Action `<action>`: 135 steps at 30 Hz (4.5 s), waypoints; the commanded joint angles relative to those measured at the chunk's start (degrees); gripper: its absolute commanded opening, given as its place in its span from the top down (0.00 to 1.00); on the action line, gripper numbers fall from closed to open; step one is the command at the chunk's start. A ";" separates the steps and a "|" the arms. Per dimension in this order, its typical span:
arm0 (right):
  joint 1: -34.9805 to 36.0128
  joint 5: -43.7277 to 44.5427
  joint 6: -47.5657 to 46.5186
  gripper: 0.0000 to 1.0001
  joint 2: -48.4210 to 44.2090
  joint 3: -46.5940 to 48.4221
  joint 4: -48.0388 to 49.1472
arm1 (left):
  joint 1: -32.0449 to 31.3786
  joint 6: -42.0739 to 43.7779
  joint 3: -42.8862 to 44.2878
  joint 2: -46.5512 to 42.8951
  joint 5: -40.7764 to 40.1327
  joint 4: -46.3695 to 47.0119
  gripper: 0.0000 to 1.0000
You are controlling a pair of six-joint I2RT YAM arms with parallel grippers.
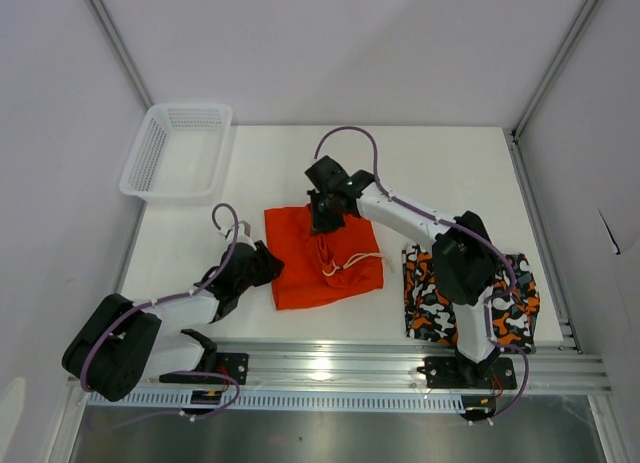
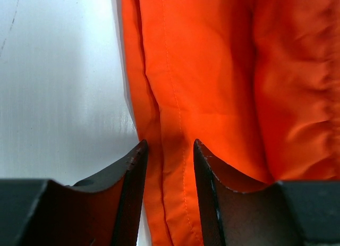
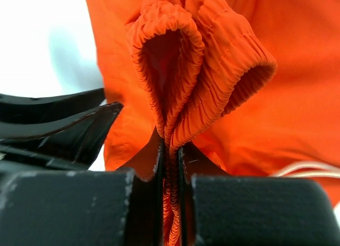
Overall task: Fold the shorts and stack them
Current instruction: Fold the shorts
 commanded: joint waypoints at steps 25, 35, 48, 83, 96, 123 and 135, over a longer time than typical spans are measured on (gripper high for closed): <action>4.80 10.43 6.79 0.85 6.39 1.06 7.26 | -4.03 0.66 1.18 0.50 -3.49 -4.10 0.60; 4.89 5.00 6.89 0.44 2.53 -1.66 12.16 | -4.47 1.80 4.59 -1.51 -2.88 -11.97 0.59; -0.65 -26.83 16.38 0.43 -7.58 -29.78 63.14 | 2.64 3.74 7.42 -22.17 2.55 -28.28 0.52; -3.29 8.85 4.25 1.00 -5.14 -22.42 34.95 | 8.63 6.46 15.06 -6.44 11.36 -15.97 0.60; 2.24 1.90 1.62 1.00 2.44 -17.66 47.94 | 9.95 9.18 16.47 -6.18 10.40 -18.34 0.59; 4.00 -6.96 3.37 0.98 -9.42 -32.51 57.62 | 11.79 9.54 20.60 -8.46 12.14 -18.52 0.61; 8.04 -8.12 4.69 0.98 -8.20 -38.40 59.73 | 11.71 7.60 21.40 2.78 24.36 -8.07 0.67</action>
